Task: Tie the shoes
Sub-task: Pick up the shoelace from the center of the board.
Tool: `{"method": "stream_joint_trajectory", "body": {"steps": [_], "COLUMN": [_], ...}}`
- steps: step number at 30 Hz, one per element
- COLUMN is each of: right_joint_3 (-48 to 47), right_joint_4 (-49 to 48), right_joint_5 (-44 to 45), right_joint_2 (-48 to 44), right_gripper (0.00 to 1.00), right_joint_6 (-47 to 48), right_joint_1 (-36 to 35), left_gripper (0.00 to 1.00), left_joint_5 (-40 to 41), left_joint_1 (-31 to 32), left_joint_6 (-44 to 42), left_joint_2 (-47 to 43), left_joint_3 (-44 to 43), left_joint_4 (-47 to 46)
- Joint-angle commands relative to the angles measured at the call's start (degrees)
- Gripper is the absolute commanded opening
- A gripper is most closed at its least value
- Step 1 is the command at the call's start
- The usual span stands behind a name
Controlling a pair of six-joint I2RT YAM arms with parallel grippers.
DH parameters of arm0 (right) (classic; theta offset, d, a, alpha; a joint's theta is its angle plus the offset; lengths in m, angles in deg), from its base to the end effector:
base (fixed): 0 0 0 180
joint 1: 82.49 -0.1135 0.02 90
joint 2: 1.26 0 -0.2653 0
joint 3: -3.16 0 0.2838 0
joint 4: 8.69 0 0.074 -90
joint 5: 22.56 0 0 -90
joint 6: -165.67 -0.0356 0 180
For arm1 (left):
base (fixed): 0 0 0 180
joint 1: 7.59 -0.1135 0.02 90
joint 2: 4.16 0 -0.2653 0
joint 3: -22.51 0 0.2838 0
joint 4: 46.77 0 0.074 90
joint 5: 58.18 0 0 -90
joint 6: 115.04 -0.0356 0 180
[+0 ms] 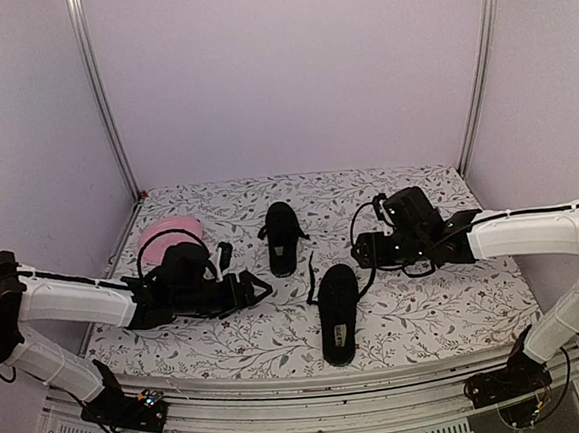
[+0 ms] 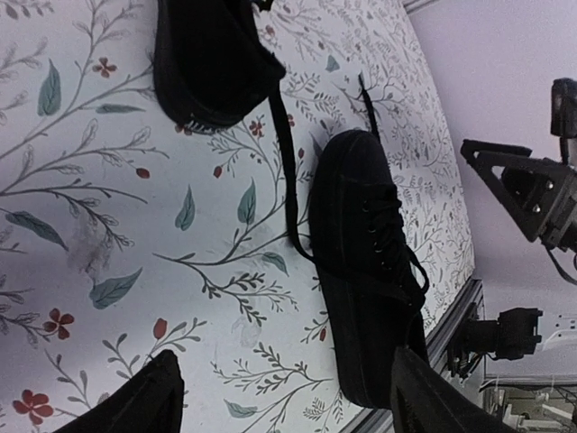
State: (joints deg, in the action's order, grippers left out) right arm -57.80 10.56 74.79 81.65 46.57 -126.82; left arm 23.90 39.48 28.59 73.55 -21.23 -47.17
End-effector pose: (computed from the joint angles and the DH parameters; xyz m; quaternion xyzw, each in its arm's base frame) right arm 0.2412 0.2292 0.1987 -0.0942 0.9043 0.1997 0.3654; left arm 0.1939 -0.2156 0.1537 -0.0177 0.8795 -0.4020 0.2541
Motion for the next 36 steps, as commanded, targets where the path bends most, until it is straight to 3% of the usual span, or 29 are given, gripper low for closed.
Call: {"method": "stream_joint_trajectory", "body": {"steps": [1,10,22,28,36], "right_joint_3": [-9.29,-19.86,-23.71,-22.46,-16.23], "right_joint_4": [12.73,15.39,13.70,13.03,12.82], "right_joint_5": [11.41,11.73,10.12,7.66,12.38], "right_joint_2": [9.67,25.90,33.61,34.64,23.64], "right_gripper": [0.80,0.52,0.35,0.04,0.02], "right_joint_6": [-10.14,-8.62,-6.24,-6.25,-6.58], "right_joint_1": [2.47,7.10,8.94,9.84,9.88], "left_gripper": [0.77,0.77,0.77,0.77,0.78], "left_joint_5": [-0.64,-4.32,-5.89,-7.23,-10.24], "left_joint_1": [3.27,6.91,7.95,8.10,8.99], "left_joint_6": [5.06,8.84,10.35,10.44,10.53], "left_joint_2": [7.11,14.90,17.80,19.42,22.32], "left_joint_3": [-4.56,-6.72,-7.21,-8.21,-10.39], "left_joint_4": [-6.99,-11.02,-12.54,-12.80,-14.67]}}
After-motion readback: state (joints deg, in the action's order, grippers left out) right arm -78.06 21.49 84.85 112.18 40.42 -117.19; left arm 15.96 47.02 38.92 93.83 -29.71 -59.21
